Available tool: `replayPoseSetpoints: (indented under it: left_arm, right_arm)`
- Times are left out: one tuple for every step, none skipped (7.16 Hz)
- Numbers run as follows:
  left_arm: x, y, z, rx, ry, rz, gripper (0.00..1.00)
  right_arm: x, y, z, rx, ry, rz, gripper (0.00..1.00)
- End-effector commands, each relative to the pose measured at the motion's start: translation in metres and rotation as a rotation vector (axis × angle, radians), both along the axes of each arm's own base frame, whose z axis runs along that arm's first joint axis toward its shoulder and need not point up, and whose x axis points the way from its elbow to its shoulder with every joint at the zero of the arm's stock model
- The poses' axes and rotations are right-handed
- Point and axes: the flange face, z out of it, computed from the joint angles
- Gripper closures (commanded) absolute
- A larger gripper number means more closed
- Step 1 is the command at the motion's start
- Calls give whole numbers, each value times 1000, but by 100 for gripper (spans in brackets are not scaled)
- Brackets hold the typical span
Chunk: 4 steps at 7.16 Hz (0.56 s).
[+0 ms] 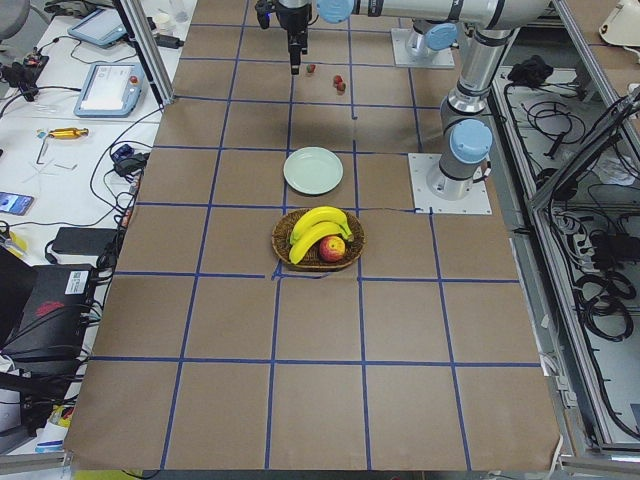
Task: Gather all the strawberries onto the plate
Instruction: 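Reach the right gripper to the farthest strawberry and grasp it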
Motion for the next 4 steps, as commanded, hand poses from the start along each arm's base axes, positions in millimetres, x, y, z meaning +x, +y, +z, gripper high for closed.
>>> replayPoseSetpoints:
  left_arm:
    - [-1, -1, -2, 3, 1, 3, 0]
    - [-1, -1, -2, 3, 1, 3, 0]
    - [-1, -1, -2, 4, 3, 3, 0]
    - [-1, -1, -2, 4, 3, 1, 0]
  right_arm:
    - [-1, 19, -54, 54, 2, 6, 0]
    - [-1, 18, -53, 51, 2, 6, 1]
    - [0, 19, -50, 46, 3, 9, 40]
    - [0, 18, -49, 43, 3, 12, 80]
